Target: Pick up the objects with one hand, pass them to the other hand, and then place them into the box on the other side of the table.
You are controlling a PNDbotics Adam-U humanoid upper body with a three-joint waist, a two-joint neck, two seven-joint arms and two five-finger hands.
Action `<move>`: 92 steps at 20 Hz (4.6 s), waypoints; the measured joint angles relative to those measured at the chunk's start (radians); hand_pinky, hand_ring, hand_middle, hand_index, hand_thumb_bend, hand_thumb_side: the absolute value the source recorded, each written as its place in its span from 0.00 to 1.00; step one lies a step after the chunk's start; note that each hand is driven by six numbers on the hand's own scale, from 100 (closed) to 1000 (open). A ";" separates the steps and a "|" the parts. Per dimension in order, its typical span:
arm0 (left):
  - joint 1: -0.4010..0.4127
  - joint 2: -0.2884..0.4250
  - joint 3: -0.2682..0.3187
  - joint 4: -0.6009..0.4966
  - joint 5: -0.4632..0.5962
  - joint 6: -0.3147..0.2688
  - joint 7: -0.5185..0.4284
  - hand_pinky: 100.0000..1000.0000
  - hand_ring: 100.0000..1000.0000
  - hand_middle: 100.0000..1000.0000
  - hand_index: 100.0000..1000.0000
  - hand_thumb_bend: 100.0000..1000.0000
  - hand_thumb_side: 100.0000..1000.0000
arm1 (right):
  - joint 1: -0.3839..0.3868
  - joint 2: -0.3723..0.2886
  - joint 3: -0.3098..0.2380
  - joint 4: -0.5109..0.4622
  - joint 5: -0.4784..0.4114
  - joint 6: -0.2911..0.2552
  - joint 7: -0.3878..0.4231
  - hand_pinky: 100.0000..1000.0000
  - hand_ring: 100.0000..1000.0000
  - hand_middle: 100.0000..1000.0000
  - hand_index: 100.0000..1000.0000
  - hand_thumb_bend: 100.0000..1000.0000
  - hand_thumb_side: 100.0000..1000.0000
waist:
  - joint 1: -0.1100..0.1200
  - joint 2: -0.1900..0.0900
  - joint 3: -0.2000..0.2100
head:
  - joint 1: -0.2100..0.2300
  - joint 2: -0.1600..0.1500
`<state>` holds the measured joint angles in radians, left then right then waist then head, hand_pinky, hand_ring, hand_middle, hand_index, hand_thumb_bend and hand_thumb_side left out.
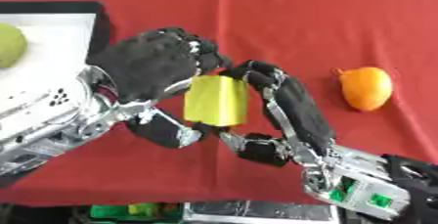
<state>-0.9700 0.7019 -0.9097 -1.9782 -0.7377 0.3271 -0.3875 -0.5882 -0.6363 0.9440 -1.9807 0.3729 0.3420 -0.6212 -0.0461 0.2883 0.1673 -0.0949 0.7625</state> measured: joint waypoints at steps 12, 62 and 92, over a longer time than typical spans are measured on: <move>0.004 -0.015 -0.006 0.018 0.018 0.000 0.041 0.74 0.61 0.49 0.64 0.00 0.19 | 0.008 -0.006 -0.001 0.003 0.002 -0.013 0.002 0.05 0.55 0.36 0.48 0.00 0.00 | 0.000 0.000 0.001 | 0.001 0.000; 0.068 0.095 0.076 -0.010 0.121 -0.004 0.183 0.62 0.45 0.28 0.35 0.00 0.16 | 0.043 -0.009 -0.025 -0.010 0.234 0.216 0.135 0.48 0.83 0.72 0.91 0.29 0.45 | -0.005 -0.001 0.006 | 0.012 0.000; 0.247 0.287 0.375 -0.010 0.220 0.111 0.419 0.61 0.42 0.27 0.35 0.00 0.20 | 0.103 -0.020 -0.044 -0.010 0.257 0.202 0.056 0.48 0.83 0.71 0.90 0.29 0.32 | -0.036 0.009 0.006 | 0.115 -0.058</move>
<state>-0.7227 0.9892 -0.5346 -1.9882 -0.5172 0.4380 0.0313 -0.4854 -0.6559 0.9000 -1.9905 0.6298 0.5444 -0.5648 -0.0820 0.2973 0.1728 0.0202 0.7041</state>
